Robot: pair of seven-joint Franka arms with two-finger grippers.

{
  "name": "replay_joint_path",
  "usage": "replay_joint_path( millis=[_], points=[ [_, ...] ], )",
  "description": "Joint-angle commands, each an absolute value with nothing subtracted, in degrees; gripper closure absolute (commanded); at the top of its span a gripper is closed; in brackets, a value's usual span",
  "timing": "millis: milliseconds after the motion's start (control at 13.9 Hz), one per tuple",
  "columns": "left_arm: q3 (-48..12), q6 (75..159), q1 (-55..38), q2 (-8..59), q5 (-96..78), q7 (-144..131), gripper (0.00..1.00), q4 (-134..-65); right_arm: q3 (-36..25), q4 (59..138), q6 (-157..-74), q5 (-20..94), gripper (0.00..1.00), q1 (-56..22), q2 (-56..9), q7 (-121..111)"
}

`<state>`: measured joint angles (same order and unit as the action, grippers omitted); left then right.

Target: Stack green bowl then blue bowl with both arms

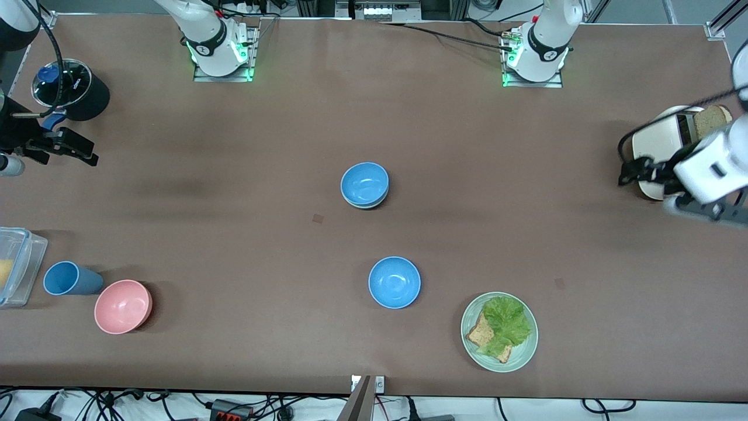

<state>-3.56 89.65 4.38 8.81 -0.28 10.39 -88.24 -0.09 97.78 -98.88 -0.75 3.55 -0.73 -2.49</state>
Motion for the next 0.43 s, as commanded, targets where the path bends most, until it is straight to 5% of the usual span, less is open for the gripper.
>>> replay_joint_path(
  millis=[0, 359],
  points=[
    [-1.7, 91.8, 2.7, 5.4, -1.3, 9.1, 0.0, -92.9, 0.7, 97.6, -97.7, -0.9, 0.0, 4.2, 0.0, -2.3],
    [-1.3, 92.2, 1.6, 5.2, -1.0, 3.3, 0.0, -92.9, 0.7, 97.6, -97.7, -0.9, 0.0, 4.3, 0.0, -2.3]
  ],
)
